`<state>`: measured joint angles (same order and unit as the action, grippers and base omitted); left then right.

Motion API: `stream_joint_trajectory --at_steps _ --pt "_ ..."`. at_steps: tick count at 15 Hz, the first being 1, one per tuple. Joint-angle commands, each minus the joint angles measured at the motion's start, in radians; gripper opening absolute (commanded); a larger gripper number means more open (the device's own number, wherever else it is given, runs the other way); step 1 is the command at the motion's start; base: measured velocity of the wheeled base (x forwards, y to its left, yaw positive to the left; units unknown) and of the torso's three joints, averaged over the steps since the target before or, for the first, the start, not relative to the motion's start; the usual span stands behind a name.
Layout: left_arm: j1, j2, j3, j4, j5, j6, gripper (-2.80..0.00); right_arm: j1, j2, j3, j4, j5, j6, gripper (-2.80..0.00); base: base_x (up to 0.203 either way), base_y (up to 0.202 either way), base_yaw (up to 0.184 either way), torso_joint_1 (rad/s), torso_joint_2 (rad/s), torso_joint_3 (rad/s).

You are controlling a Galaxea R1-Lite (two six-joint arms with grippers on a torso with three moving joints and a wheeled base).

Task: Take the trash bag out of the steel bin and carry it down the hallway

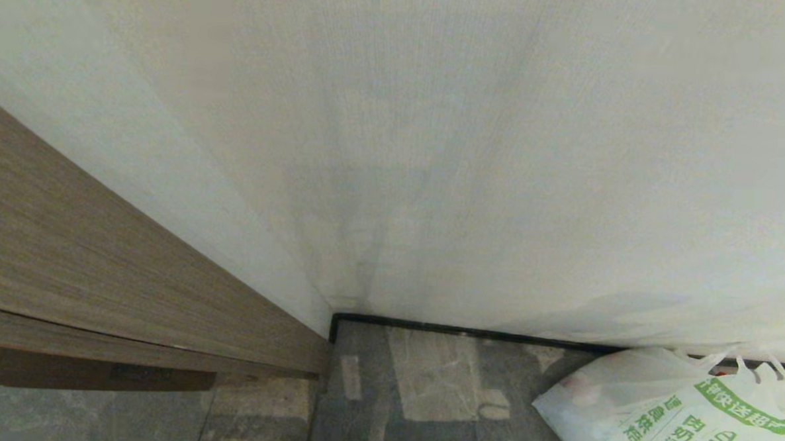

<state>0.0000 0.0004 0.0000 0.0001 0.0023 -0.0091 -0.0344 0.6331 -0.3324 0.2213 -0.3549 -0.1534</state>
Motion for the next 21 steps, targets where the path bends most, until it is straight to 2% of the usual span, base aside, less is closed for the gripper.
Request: stream_joint_trajectory --at_steps 1,4,5,7,9,12,14,17,18,21 --pt "0.0 -0.002 0.002 0.0 0.001 0.0 -2.8 -0.023 -0.145 0.013 0.018 0.026 0.0 -2.8 0.0 0.0 0.0 0.0 0.0 0.0" --pt "0.0 -0.002 0.002 0.0 0.0 0.0 -2.8 -0.068 -0.326 0.063 0.08 0.136 0.011 -2.8 0.0 0.0 0.0 0.0 0.0 0.0" --pt "0.0 -0.002 0.002 0.0 0.001 0.0 -2.8 -0.075 -0.351 0.102 0.082 0.16 0.058 -2.8 0.0 0.0 0.0 0.0 0.0 0.0" --pt "0.0 -0.002 0.002 0.0 0.001 0.0 -2.8 -0.075 -0.352 0.199 -0.052 0.172 0.098 -2.8 0.0 0.0 0.0 0.0 0.0 0.0" --pt "0.0 -0.002 0.002 0.0 0.001 0.0 -2.8 -0.023 -0.372 0.287 -0.224 0.199 0.101 -2.8 0.0 0.0 0.0 0.0 0.0 0.0" --pt "0.0 -0.002 0.002 0.0 0.001 0.0 -2.8 0.021 -0.53 0.3 -0.232 0.287 0.084 -2.8 0.0 0.0 0.0 0.0 0.0 0.0" --pt "0.0 -0.002 0.002 0.0 -0.001 0.0 -2.8 0.033 -0.577 0.336 -0.309 0.334 0.072 -2.8 0.0 0.0 0.0 0.0 0.0 0.0" --pt "0.0 -0.002 0.002 0.0 0.0 0.0 -2.8 0.034 -0.573 0.328 -0.201 0.367 0.091 -2.8 0.0 0.0 0.0 0.0 0.0 0.0" --pt "0.0 -0.002 0.002 0.0 0.001 0.0 -2.8 0.034 -0.575 0.331 -0.216 0.364 0.113 -2.8 0.0 0.0 0.0 0.0 0.0 0.0" --pt "0.0 -0.002 0.002 0.0 0.001 0.0 -2.8 0.034 -0.575 0.332 -0.224 0.367 0.114 -2.8 0.0 0.0 0.0 0.0 0.0 0.0"
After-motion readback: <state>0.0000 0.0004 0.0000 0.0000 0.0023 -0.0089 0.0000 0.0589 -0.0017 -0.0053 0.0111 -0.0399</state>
